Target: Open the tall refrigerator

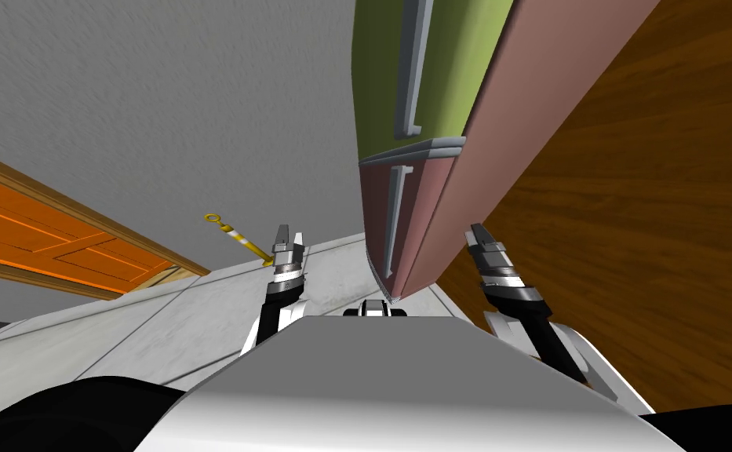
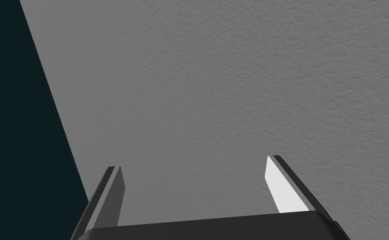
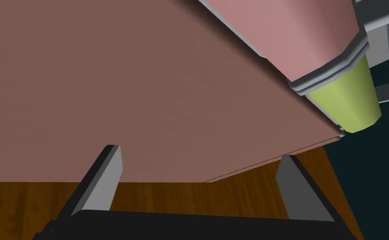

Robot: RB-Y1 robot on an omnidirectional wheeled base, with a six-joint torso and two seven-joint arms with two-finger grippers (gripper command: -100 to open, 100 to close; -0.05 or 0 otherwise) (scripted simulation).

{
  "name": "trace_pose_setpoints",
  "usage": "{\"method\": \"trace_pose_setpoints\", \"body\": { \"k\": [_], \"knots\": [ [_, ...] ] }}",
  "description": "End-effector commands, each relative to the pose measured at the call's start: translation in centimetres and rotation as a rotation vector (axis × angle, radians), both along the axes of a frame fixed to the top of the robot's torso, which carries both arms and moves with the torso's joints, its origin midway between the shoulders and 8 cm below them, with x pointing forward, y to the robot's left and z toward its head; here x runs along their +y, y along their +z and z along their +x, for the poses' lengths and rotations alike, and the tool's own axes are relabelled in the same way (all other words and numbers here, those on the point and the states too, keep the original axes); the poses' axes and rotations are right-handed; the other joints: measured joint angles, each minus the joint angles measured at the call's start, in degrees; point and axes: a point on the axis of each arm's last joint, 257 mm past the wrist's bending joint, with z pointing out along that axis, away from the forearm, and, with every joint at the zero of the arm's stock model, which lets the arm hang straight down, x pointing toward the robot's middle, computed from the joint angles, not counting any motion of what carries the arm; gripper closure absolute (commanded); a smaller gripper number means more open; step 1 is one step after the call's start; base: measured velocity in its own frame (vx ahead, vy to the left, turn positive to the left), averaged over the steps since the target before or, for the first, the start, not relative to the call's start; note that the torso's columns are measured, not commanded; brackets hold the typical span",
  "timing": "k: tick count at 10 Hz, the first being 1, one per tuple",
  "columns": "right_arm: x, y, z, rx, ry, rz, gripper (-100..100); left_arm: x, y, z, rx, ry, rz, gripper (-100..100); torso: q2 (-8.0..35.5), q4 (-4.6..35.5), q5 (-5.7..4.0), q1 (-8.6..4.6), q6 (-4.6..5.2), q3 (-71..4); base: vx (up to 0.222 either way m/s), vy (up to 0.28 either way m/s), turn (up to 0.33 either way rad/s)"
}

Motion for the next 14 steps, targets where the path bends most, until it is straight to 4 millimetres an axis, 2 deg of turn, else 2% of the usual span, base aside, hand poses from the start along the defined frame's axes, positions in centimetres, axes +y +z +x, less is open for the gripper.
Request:
{"method": "trace_pose_setpoints", "body": {
  "k": [1,2,4,5,7,10,11,12,14],
  "knots": [
    [-0.8,1.6,-0.9,-0.017,-0.061,-0.176,-100,0.0,0.0,0.0,0.0,0.0,0.0,0,0.0,0.0,-0.01,-0.01,0.0,0.0,0.056,0.065,0.027],
    [-1.1,1.8,-1.1,-0.019,-0.07,-0.183,-100,0.0,0.0,0.0,0.0,0.0,0.0,0,0.0,0.0,0.01,0.04,0.0,0.0,0.043,0.048,0.006],
    [-1.4,3.3,-1.9,-0.034,-0.122,-0.351,-100,0.0,0.0,0.0,0.0,0.0,0.0,0,0.0,0.0,-0.01,-0.02,0.0,0.0,0.037,0.048,0.019],
    [-1.8,3.5,-2.0,-0.036,-0.132,-0.358,-100,0.0,0.0,0.0,0.0,0.0,0.0,0,0.0,0.0,0.01,0.05,0.0,0.0,0.029,0.046,0.009],
    [-1.8,4.8,-2.8,-0.05,-0.18,-0.532,-100,0.0,0.0,0.0,0.0,0.0,0.0,0,0.0,0.0,0.01,0.02,0.0,0.0,0.044,0.059,0.021],
    [-2.4,5.8,-3.4,-0.06,-0.225,-0.637,-100,0.0,0.0,0.0,0.0,0.0,0.0,0,0.0,0.0,0.0,0.0,0.0,0.0,0.038,0.048,0.011],
    [-2.4,6.4,-3.7,-0.067,-0.25,-0.728,-100,0.0,0.0,0.0,0.0,0.0,0.0,0,0.0,0.0,-0.02,-0.07,0.0,0.0,0.031,0.037,0.016],
    [-2.6,6.6,-3.8,-0.068,-0.255,-0.732,-100,0.0,0.0,0.0,0.0,0.0,0.0,0,0.0,0.0,-0.01,-0.02,0.0,0.0,0.028,0.035,0.009],
    [-2.4,7.5,-4.2,-0.08,-0.298,-0.913,-100,0.0,0.0,0.0,0.0,0.0,0.0,0,0.0,0.0,0.01,0.04,0.0,0.0,0.046,0.054,0.023]
  ]
}}
